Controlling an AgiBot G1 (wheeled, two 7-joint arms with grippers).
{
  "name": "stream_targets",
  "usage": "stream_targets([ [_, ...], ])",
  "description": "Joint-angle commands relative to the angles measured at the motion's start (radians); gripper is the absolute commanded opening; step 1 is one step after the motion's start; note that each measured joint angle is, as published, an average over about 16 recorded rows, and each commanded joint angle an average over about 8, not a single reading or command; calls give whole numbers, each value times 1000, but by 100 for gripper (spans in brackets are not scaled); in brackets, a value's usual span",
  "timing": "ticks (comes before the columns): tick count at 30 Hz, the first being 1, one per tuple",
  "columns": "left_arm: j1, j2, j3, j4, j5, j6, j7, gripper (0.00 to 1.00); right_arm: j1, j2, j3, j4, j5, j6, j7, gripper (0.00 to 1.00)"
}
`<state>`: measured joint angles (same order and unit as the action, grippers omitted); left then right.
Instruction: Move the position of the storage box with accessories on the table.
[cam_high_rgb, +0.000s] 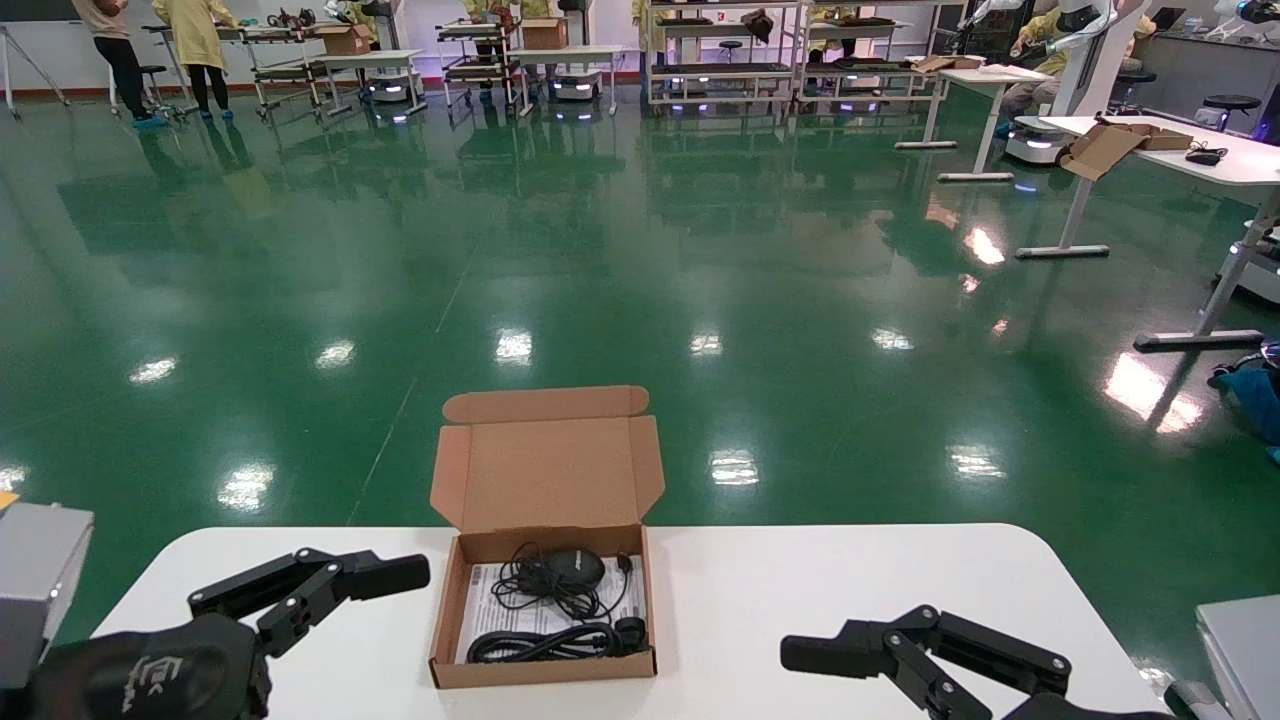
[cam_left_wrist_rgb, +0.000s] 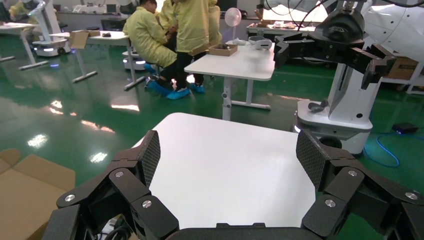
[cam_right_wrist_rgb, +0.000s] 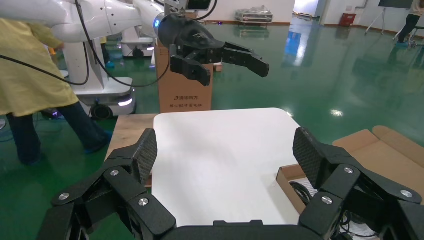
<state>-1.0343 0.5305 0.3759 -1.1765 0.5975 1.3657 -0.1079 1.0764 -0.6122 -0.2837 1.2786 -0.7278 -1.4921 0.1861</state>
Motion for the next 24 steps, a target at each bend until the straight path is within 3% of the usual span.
stream_targets([
  [1, 0, 0, 0, 0, 0, 0, 0, 100, 0, 0, 0, 0, 0, 0, 0, 100],
  [18, 0, 0, 0, 0, 0, 0, 0, 100, 1, -5, -2, -3, -7, 5, -2, 100],
  [24, 0, 0, 0, 0, 0, 0, 0, 100, 70, -91, -46, -53, -91, 73, 5, 100],
])
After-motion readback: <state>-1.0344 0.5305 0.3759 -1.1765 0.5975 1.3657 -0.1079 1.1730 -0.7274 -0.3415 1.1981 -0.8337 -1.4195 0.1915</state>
